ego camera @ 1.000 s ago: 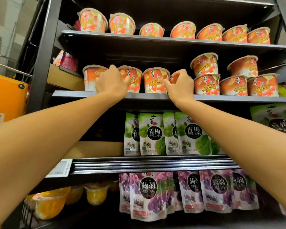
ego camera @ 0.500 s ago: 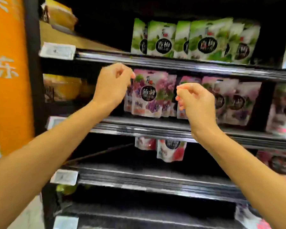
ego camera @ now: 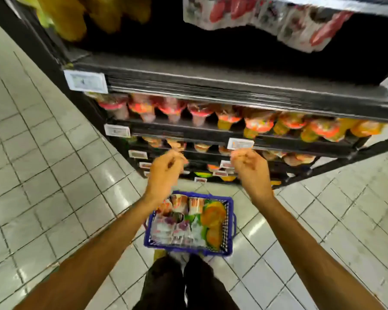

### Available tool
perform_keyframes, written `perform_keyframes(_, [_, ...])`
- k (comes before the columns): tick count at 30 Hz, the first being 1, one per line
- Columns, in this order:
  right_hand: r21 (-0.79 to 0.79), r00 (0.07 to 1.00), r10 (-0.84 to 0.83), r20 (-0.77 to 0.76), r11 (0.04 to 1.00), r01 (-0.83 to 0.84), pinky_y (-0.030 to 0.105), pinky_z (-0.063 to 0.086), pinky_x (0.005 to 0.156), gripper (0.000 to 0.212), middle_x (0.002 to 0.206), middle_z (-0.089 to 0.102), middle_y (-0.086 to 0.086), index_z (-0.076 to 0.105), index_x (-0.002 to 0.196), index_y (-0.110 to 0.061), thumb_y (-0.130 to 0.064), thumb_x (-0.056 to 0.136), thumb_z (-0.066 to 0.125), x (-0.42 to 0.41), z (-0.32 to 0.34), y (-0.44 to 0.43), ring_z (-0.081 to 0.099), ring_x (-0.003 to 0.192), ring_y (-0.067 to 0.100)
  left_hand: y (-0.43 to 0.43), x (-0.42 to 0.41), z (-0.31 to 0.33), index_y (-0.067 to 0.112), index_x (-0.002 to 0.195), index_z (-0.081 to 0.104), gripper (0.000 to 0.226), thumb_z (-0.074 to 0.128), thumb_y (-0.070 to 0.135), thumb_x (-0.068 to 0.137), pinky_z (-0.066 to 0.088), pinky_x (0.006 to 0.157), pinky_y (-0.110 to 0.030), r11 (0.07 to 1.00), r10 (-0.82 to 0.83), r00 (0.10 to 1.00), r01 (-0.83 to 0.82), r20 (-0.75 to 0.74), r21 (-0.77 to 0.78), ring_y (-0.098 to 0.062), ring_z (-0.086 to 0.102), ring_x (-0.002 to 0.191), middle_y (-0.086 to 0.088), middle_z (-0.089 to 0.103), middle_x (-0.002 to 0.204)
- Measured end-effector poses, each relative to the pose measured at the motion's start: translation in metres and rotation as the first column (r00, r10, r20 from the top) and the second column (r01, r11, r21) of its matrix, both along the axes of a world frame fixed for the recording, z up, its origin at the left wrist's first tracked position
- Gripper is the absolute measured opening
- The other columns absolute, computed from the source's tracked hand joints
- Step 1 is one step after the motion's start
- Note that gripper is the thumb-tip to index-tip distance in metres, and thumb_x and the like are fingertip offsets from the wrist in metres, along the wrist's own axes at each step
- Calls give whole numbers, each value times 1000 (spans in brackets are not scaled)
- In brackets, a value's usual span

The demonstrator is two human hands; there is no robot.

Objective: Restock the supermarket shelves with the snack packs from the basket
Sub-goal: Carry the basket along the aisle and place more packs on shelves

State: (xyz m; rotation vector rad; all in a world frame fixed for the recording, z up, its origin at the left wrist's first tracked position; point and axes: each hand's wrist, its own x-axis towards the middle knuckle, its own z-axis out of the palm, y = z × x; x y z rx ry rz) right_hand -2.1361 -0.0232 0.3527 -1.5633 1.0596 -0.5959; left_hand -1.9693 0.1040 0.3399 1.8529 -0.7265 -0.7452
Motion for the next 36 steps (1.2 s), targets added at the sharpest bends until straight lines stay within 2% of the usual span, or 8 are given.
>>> perform_keyframes(7, [337, 949, -74, -307, 924, 181, 18, 50, 70, 20, 78, 63, 1, 62, 85, -12, 7, 91, 60, -16, -229, 51, 59, 70, 2, 56, -15, -223, -12, 105, 65, 23, 54, 5, 94, 46, 96, -49, 919, 48, 976, 40, -213, 392, -33, 59, 99, -29, 64, 106])
perform_keyframes(12, [411, 881, 28, -471, 891, 191, 8, 46, 73, 18, 83, 61, -12, 58, 100, -17, -1, 94, 57, -12, -383, 65, 58, 74, -13, 74, -6, -363, -8, 101, 62, 12, 52, -5, 95, 46, 79, -28, 848, 79, 982, 25, -174, 529, -30, 56, 81, -13, 61, 87])
perform_keyframes(14, [372, 859, 36, -511, 910, 183, 34, 51, 88, 11, 93, 65, 9, 67, 99, -2, 1, 90, 60, -6, -442, 64, 63, 91, 21, 70, 1, -415, -3, 101, 64, 12, 54, -5, 94, 41, 76, -21, 849, 34, 988, 50, -150, 527, -23, 53, 81, -3, 58, 86])
perform_keyframes(16, [348, 822, 26, -569, 913, 213, 50, 51, 91, 7, 97, 69, 23, 70, 88, -9, -5, 89, 64, -1, -493, 60, 64, 95, 39, 62, 9, -459, 2, 100, 65, 21, 53, 16, 91, 43, 78, -28, 842, -50, 991, 109, -125, 528, -21, 55, 90, -8, 61, 89])
perform_keyframes(20, [419, 758, 85, -647, 870, 261, 40, 49, 90, 20, 99, 71, 17, 72, 90, -13, -33, 86, 72, 10, -574, 55, 64, 97, 30, 39, 16, -540, 3, 72, 64, 20, 57, 21, 80, 42, 72, -37, 832, -157, 986, 164, -59, 531, -31, 60, 78, -30, 63, 79])
perform_keyframes(28, [497, 822, 141, -551, 847, 188, 38, 49, 100, 51, 123, 68, 11, 64, 120, -10, -33, 78, 81, 32, -642, 52, 61, 118, 27, -10, -2, -587, 5, 105, 61, 49, 53, 52, 93, 38, 46, -26, 510, -350, 922, 39, 166, 859, -21, 62, 73, -8, 68, 92])
perform_keyframes(32, [505, 856, -15, -517, 802, 319, 15, 52, 71, 33, 108, 74, 3, 70, 93, -20, -38, 70, 86, 23, -640, 52, 68, 99, 18, -30, -2, -597, -5, 138, 41, 79, 55, 57, 91, 51, 77, -34, 461, -277, 961, 122, 13, 879, -33, 61, 113, -25, 48, 140])
perform_keyframes(36, [677, 904, -175, -391, 610, 411, 49, 51, 98, 52, 111, 72, 6, 66, 107, -20, -40, 64, 88, -4, -622, 63, 66, 107, 28, -32, -4, -598, 10, 119, 60, 77, 70, 68, 70, 55, 85, -34, 459, -197, 980, 129, -41, 879, -25, 62, 109, -12, 60, 128])
